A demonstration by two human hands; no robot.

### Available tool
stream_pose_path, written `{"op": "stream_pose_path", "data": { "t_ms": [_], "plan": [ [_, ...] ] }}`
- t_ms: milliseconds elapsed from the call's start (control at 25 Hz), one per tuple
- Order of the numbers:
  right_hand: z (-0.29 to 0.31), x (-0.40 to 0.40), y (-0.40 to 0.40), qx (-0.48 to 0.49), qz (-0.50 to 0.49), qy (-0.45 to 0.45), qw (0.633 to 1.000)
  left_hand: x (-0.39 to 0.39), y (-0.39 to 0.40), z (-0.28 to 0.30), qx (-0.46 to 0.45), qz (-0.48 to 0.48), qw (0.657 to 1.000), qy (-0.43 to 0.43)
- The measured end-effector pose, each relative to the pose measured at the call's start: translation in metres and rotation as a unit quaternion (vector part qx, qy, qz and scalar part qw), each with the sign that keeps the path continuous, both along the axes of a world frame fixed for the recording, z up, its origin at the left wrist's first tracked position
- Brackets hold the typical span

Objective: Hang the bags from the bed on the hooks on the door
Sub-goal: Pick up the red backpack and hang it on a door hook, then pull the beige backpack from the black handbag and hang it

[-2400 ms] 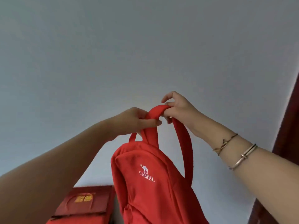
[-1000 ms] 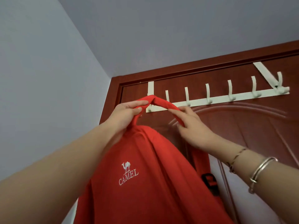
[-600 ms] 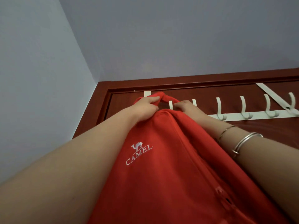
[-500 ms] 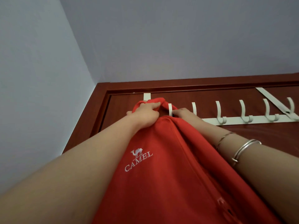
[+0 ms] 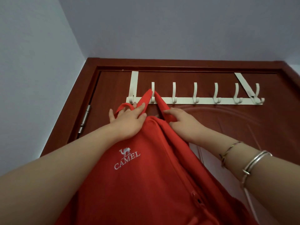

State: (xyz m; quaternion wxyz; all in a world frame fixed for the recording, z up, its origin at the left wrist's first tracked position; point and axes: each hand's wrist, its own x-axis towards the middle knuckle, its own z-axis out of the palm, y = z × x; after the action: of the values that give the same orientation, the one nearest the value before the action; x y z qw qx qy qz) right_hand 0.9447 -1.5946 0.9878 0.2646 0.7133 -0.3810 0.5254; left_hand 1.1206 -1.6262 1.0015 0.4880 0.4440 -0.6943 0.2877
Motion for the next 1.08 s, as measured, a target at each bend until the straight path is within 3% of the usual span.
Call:
{"op": "stream_pose_path", "data": {
  "t_ms": [280,560,680,800,920,1080],
  "plan": [
    [-0.067,-0.076,0.067,0.064,0.006,-0.048,0.997,-0.053,0.08,-0.1,0.043,-0.132,0.966,0.22],
    [-0.19,-0.207,0.183,0.156,-0.085,-0.115,0.977,-0.22,0.15,-0.213,0.042,-0.28,0.954,0.094],
    [-0.247,-0.269,0.251,0.185,-0.168,-0.159,0.955,-0.297,0.187,-0.248,0.088,-0.366,0.925,0.044],
    [-0.296,-0.322,0.329,0.214,-0.238,-0.23,0.919,-0.374,0.231,-0.279,0.134,-0.479,0.868,0.011],
    [-0.346,-0.371,0.425,0.221,-0.337,-0.305,0.863,-0.454,0.295,-0.315,0.23,-0.578,0.782,-0.045],
    [-0.395,-0.409,0.56,0.217,-0.462,-0.383,0.77,-0.55,0.397,-0.37,0.29,-0.677,0.665,-0.121]
  ]
}}
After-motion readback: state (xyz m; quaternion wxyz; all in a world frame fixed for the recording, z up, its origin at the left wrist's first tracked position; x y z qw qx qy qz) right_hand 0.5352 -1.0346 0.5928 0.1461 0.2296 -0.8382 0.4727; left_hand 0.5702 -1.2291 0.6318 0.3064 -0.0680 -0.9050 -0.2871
